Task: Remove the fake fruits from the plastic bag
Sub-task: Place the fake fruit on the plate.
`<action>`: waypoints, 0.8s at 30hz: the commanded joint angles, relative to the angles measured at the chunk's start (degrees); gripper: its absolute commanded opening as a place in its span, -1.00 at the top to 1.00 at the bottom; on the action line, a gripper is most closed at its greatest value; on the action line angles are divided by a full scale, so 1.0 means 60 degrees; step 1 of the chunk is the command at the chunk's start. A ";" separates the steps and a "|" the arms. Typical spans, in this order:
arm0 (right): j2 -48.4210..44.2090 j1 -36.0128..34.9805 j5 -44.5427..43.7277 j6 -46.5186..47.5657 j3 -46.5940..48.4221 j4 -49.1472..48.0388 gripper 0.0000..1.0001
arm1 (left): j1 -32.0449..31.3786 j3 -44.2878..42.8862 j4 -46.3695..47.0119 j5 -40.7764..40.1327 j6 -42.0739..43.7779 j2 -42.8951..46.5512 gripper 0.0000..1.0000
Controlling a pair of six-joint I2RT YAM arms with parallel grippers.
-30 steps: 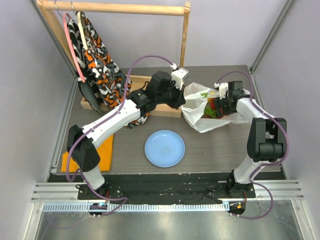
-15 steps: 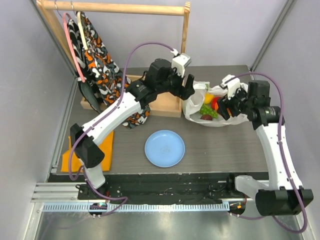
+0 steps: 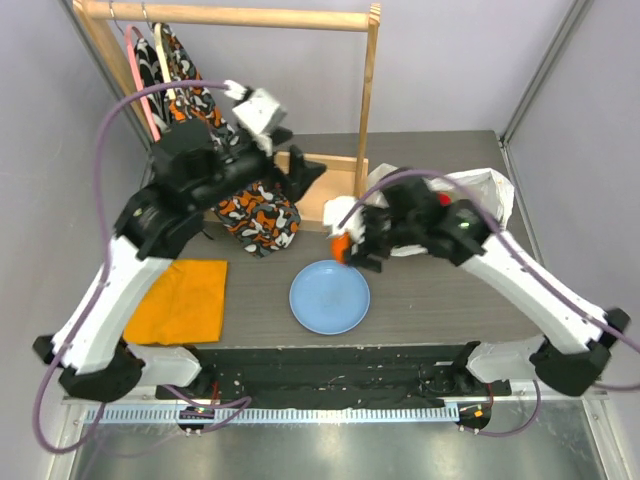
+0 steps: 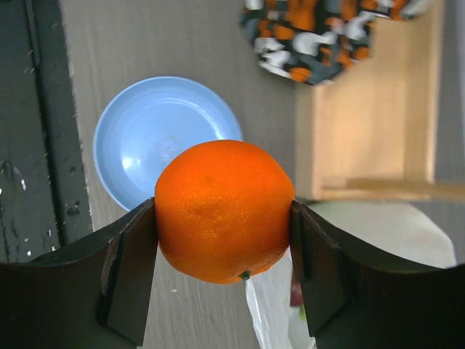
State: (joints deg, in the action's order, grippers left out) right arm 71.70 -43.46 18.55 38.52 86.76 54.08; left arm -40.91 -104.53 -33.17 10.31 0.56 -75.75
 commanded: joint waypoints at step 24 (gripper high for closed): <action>0.8514 -0.2746 -0.4660 0.0933 0.3029 0.0681 0.40 | 0.2379 0.2436 0.0123 -0.0107 0.0391 0.2927 -0.81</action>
State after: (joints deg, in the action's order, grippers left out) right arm 122.96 -59.20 -11.03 42.52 102.41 55.20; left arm -27.16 -90.39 -34.13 8.64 3.42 -58.39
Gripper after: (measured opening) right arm 0.705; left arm 0.907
